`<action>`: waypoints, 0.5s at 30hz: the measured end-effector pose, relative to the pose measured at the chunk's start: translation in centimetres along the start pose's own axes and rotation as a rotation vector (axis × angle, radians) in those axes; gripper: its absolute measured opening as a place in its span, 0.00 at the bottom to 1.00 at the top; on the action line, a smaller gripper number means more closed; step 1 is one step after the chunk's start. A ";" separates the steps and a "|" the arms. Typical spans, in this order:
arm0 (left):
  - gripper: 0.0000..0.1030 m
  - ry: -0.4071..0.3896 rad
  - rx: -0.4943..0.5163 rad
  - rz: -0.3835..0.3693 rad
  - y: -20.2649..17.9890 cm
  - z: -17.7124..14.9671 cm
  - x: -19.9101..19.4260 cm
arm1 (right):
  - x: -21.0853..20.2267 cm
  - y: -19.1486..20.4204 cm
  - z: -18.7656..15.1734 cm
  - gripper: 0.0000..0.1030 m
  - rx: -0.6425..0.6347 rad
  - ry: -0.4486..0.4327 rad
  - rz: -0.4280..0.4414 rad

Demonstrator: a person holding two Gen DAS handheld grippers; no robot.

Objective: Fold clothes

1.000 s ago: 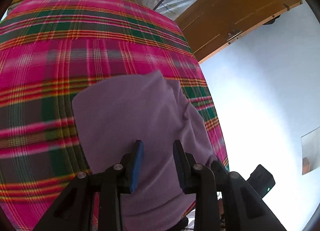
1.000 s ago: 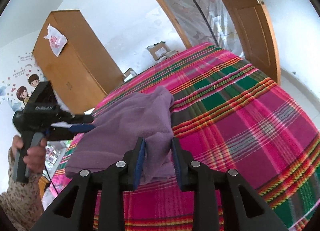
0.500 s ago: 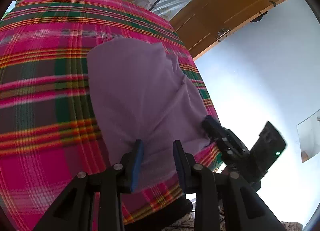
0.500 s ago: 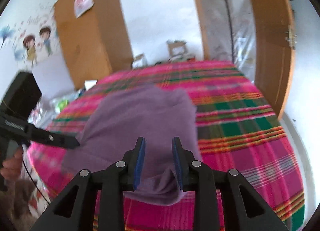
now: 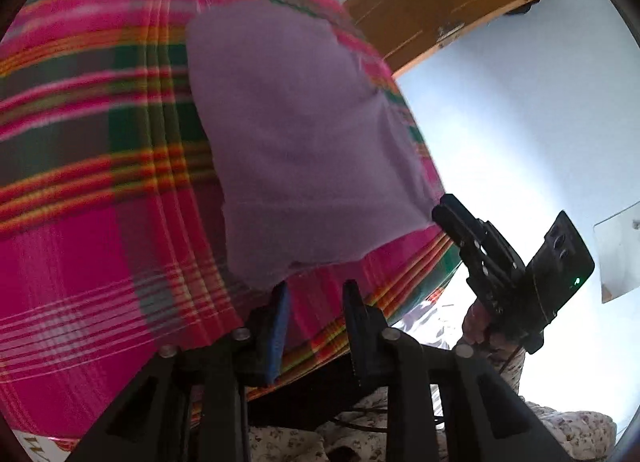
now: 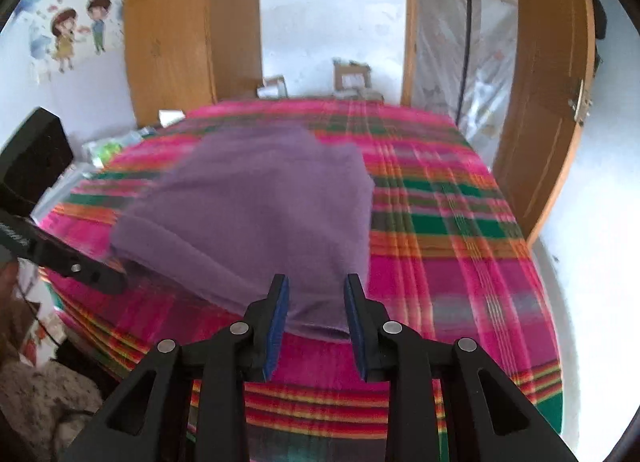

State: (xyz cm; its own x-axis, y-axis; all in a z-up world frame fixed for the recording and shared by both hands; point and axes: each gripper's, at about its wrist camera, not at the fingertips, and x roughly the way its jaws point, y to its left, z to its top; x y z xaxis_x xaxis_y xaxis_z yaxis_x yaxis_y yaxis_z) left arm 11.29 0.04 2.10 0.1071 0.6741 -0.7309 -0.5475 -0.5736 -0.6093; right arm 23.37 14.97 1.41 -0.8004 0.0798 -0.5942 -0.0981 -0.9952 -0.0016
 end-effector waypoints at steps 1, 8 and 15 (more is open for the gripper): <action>0.27 -0.010 0.007 -0.002 -0.1 0.0 -0.5 | -0.4 0.3 0.3 0.29 -0.010 -0.018 0.014; 0.29 -0.108 0.005 0.040 0.8 -0.6 -3.1 | 0.2 4.9 1.3 0.29 -0.183 -0.048 0.153; 0.30 -0.130 -0.004 0.082 1.7 -0.8 -2.9 | 3.1 9.2 1.4 0.30 -0.320 0.001 0.199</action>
State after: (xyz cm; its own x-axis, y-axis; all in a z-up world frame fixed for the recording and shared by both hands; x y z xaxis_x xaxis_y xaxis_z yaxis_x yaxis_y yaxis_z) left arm 10.72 -3.30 2.91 -0.0461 0.6795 -0.7322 -0.5465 -0.6308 -0.5509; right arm 19.20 6.17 0.68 -0.7846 -0.1172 -0.6088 0.2495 -0.9586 -0.1371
